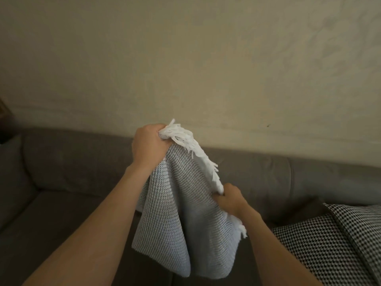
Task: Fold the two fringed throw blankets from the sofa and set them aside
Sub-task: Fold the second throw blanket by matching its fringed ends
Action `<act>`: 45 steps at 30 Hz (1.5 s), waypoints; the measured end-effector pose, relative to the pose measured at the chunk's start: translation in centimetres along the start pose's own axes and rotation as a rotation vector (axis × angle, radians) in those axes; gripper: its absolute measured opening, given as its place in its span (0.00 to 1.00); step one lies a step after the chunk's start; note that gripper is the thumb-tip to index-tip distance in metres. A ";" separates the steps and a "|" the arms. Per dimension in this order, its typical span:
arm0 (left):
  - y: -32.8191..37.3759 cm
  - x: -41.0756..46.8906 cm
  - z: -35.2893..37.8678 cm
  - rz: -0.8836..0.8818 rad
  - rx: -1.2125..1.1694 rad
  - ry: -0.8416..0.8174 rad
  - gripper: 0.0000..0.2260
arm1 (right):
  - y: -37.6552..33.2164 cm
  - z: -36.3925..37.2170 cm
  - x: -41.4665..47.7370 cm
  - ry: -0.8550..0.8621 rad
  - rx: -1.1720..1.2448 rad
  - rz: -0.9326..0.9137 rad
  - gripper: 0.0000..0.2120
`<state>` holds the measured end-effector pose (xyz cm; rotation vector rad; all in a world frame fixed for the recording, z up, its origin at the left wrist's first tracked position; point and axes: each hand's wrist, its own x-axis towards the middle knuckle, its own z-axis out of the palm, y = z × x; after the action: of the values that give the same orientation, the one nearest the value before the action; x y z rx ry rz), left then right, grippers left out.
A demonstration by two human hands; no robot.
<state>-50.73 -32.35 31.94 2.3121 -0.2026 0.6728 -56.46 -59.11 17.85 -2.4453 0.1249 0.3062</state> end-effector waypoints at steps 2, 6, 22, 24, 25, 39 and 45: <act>-0.4 0.0 0.0 -0.043 -0.006 -0.005 0.13 | 0.2 0.0 -0.3 0.221 0.204 -0.003 0.10; -1.0 -0.6 -0.4 -0.064 0.080 -0.051 0.20 | 0.7 -0.4 -0.2 0.274 0.208 0.036 0.10; -4.4 -5.6 2.4 -0.264 0.274 -0.141 0.11 | -4.0 -5.8 -0.1 0.796 0.377 0.140 0.09; -4.2 -5.8 2.9 -0.272 0.277 -0.106 0.09 | -4.2 -6.0 -0.3 0.857 0.200 0.131 0.08; -4.0 -5.8 3.1 -0.298 0.255 -0.073 0.09 | -4.0 -5.8 -0.3 0.840 0.131 0.066 0.08; -1.5 -3.6 2.8 -0.531 -0.044 0.226 0.08 | 4.5 0.9 -0.3 -0.019 -0.404 0.022 0.10; -1.6 -2.7 1.8 -0.572 -0.061 0.261 0.10 | 2.8 1.9 0.0 0.303 0.140 -0.056 0.21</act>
<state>-51.79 -32.50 28.43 2.0509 0.5317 0.6437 -57.23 -60.08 14.75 -2.3359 0.2006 -0.0966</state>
